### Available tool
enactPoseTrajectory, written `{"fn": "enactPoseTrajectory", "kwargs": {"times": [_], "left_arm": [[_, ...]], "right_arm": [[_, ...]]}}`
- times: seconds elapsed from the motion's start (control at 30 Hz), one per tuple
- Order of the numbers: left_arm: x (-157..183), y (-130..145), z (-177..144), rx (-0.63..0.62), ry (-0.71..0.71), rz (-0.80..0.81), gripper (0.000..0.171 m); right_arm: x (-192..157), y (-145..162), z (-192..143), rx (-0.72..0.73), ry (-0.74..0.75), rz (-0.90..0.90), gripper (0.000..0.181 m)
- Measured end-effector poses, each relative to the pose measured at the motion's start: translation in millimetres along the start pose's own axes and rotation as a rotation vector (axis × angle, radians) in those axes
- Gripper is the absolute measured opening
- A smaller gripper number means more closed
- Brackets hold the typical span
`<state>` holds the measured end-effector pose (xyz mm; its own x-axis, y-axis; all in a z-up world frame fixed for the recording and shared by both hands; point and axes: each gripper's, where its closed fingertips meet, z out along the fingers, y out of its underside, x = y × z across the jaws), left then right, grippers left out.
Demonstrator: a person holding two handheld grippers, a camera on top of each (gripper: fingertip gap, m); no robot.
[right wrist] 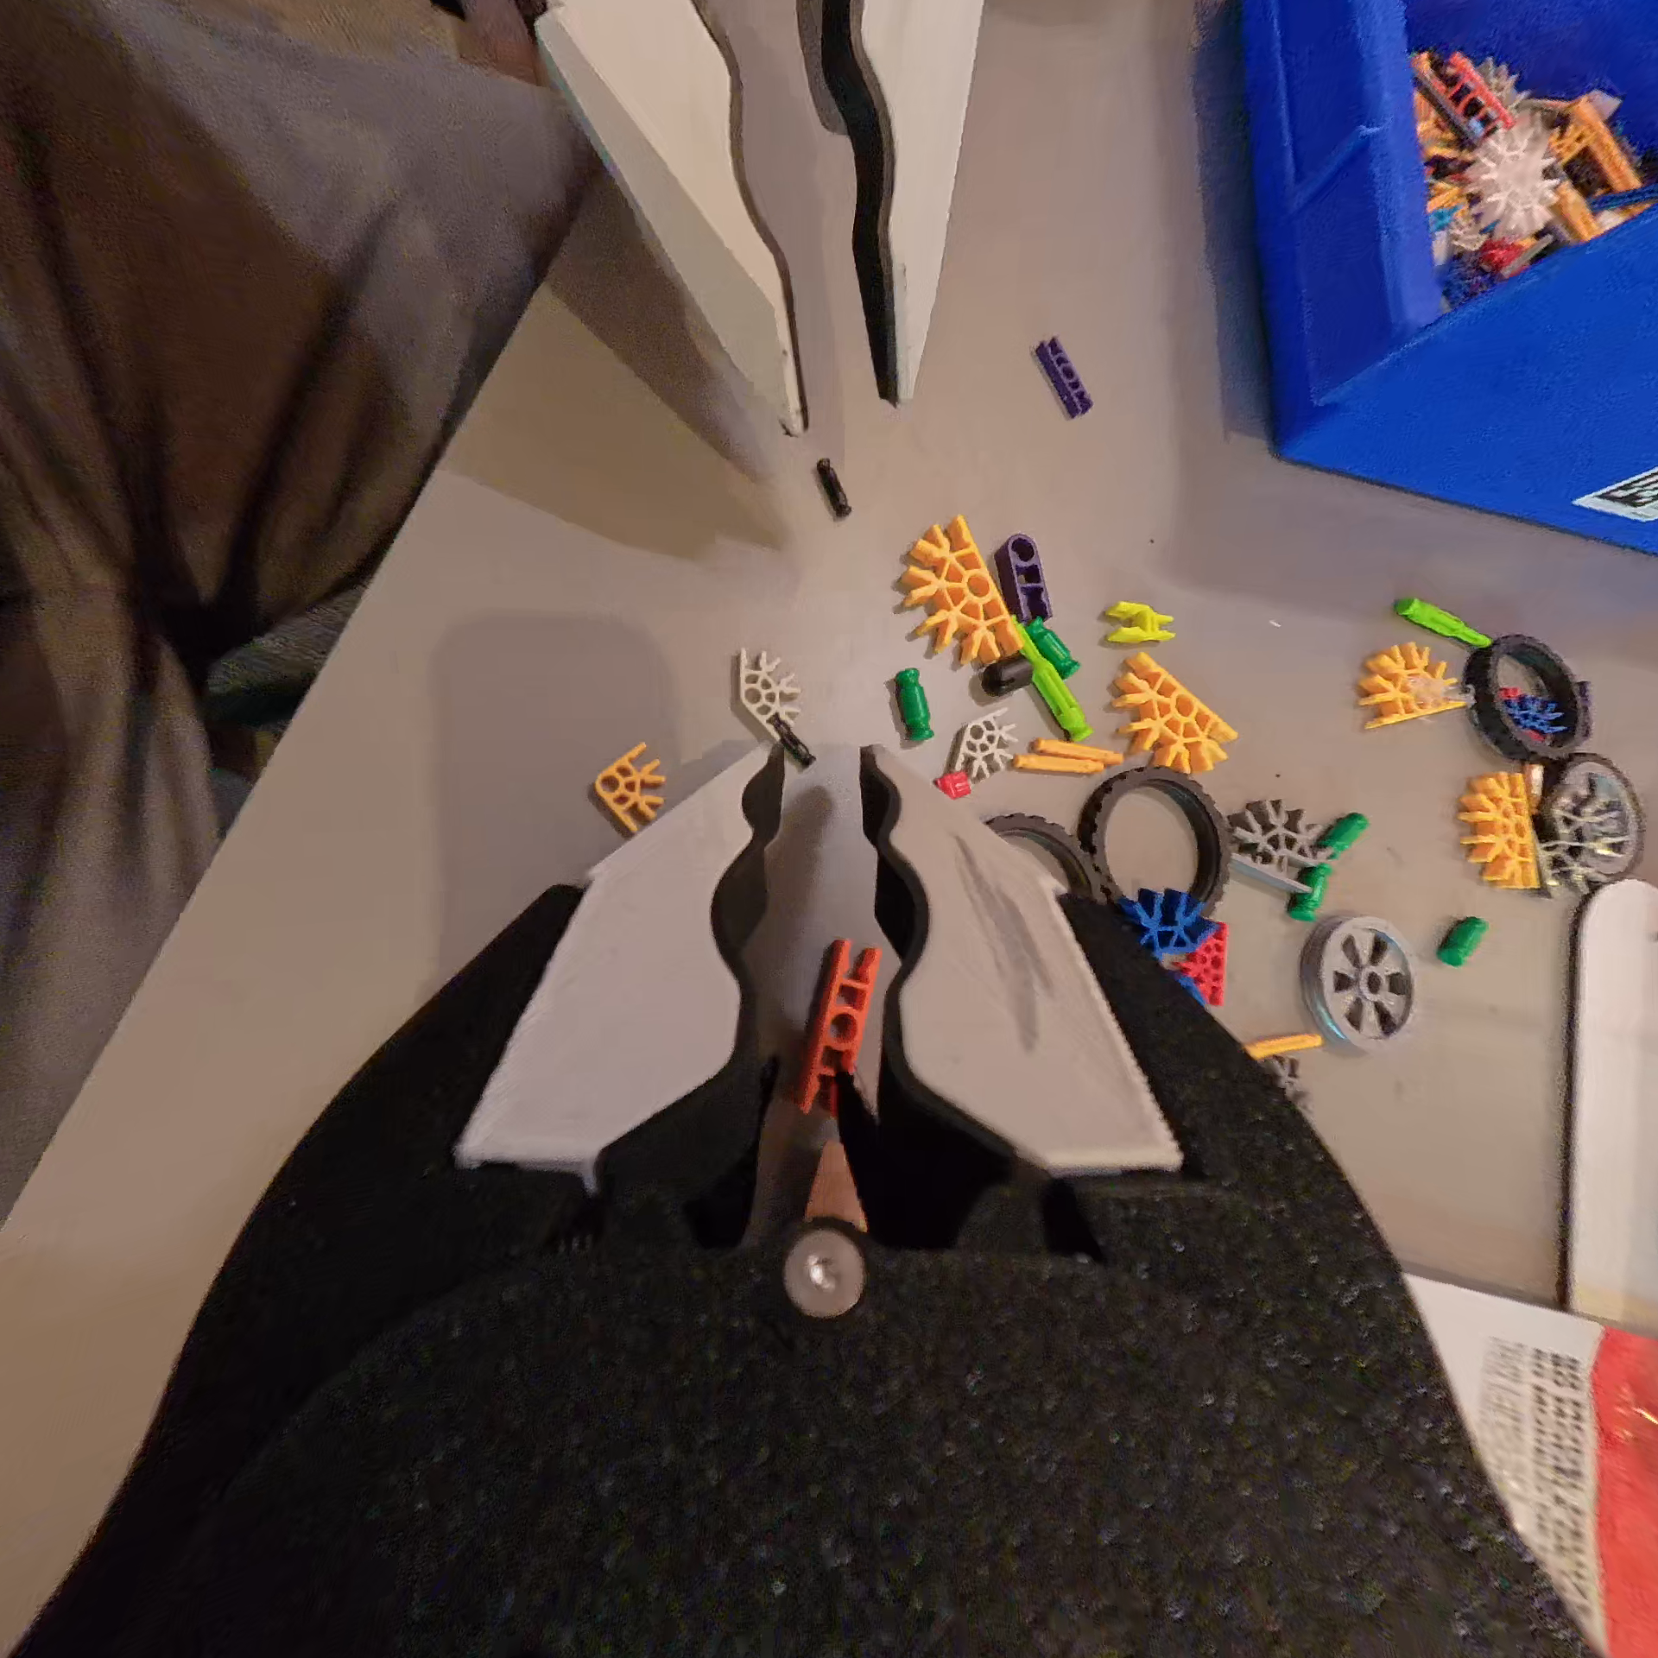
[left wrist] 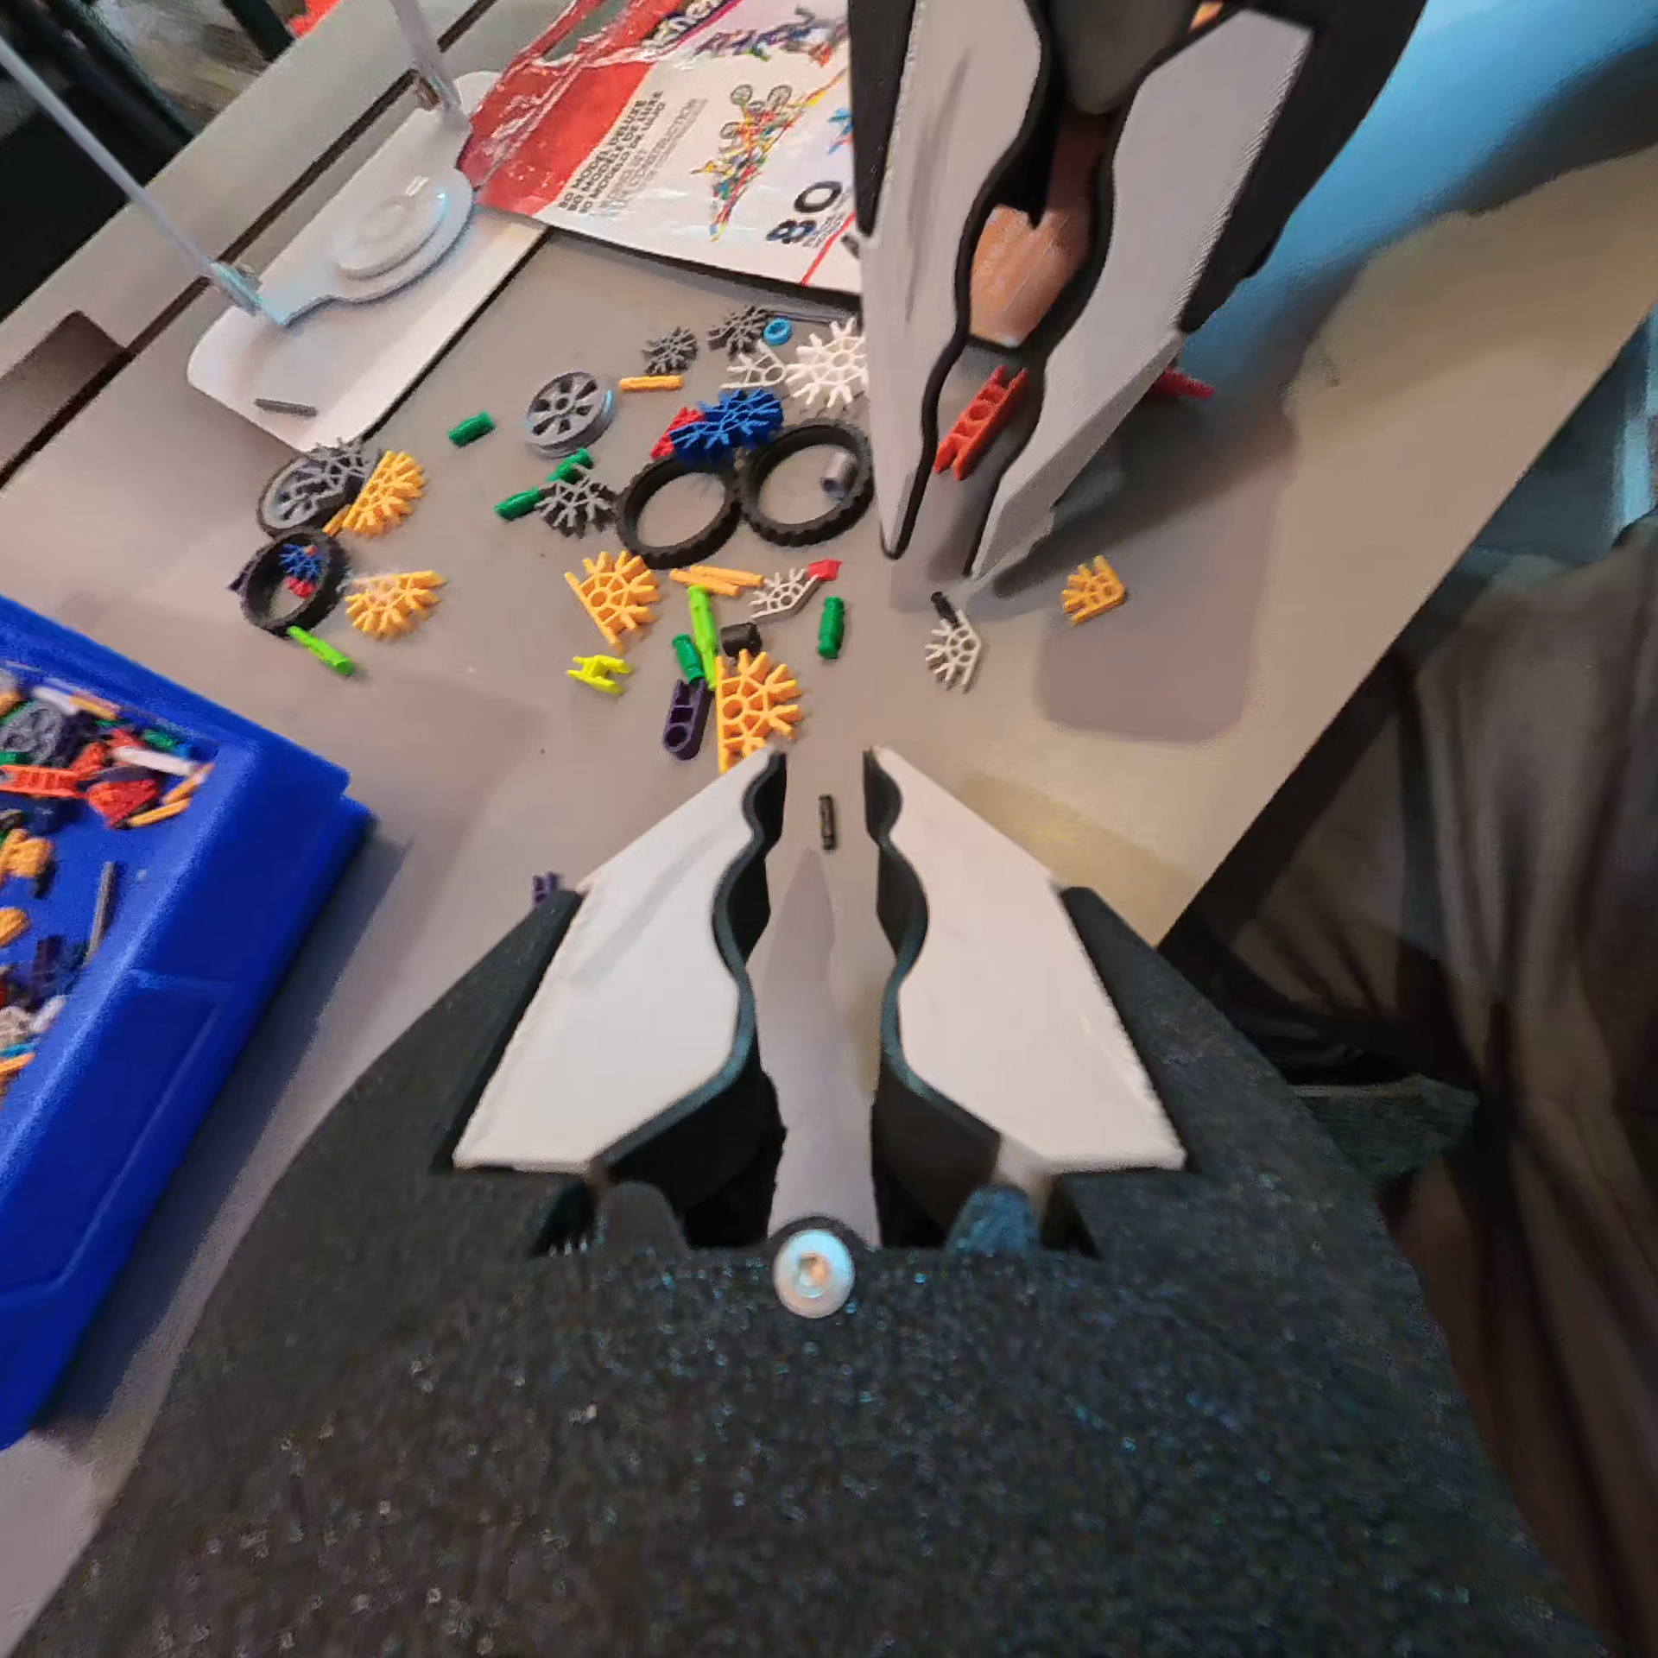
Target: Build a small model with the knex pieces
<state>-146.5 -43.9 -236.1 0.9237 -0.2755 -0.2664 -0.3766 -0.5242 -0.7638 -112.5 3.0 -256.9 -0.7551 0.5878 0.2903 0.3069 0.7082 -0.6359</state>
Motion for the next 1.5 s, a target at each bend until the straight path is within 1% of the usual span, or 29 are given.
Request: {"fn": "enactPoseTrajectory", "kwargs": {"times": [0.07,0.13,0.27,0.37,0.5,0.57,0.63,0.7,0.83,0.9,1.03,1.17,1.23,1.37,1.5], "left_arm": [[6,-4,2,0.012,0.034,-0.019,0.017],[8,-2,7,-0.015,0.035,0.003,0.019],[-15,8,3,-0.053,-0.032,-0.012,0.020],[-24,20,-3,-0.091,-0.027,-0.052,0.019],[-9,26,4,-0.125,0.042,-0.057,0.015],[-6,29,10,-0.148,0.046,-0.056,0.013],[-1,30,16,-0.163,0.058,-0.052,0.008],[2,28,18,-0.158,0.071,-0.049,0.002],[3,25,21,-0.148,0.063,-0.044,0.001],[8,19,21,-0.125,0.069,-0.033,0.001],[21,-7,24,-0.046,0.080,-0.020,0.001],[33,-33,29,0.032,0.104,-0.016,0.001],[38,-41,31,0.050,0.126,-0.018,0.001],[45,-50,33,0.063,0.157,-0.016,0.001],[49,-51,34,0.065,0.174,-0.019,0.001]], "right_arm": [[1,3,2,-0.012,-0.005,-0.004,0.016],[5,6,0,-0.021,0.013,0.003,0.016],[19,7,-12,0.034,0.049,0.074,0.015],[27,10,-18,0.066,0.064,0.123,0.015],[27,10,-21,0.092,0.055,0.139,0.014],[26,9,-21,0.094,0.054,0.137,0.014],[25,9,-21,0.094,0.054,0.135,0.013],[24,10,-22,0.093,0.053,0.136,0.013],[27,11,-29,0.107,0.063,0.152,0.012],[27,10,-35,0.125,0.060,0.167,0.012],[19,9,-46,0.138,0.040,0.182,0.012],[2,-4,-49,0.132,0.069,0.065,0.012],[-1,-6,-48,0.086,0.133,-0.017,0.013],[-13,-8,-41,0.023,0.206,-0.162,0.013],[-15,-9,-38,-0.016,0.257,-0.237,0.015]]}}
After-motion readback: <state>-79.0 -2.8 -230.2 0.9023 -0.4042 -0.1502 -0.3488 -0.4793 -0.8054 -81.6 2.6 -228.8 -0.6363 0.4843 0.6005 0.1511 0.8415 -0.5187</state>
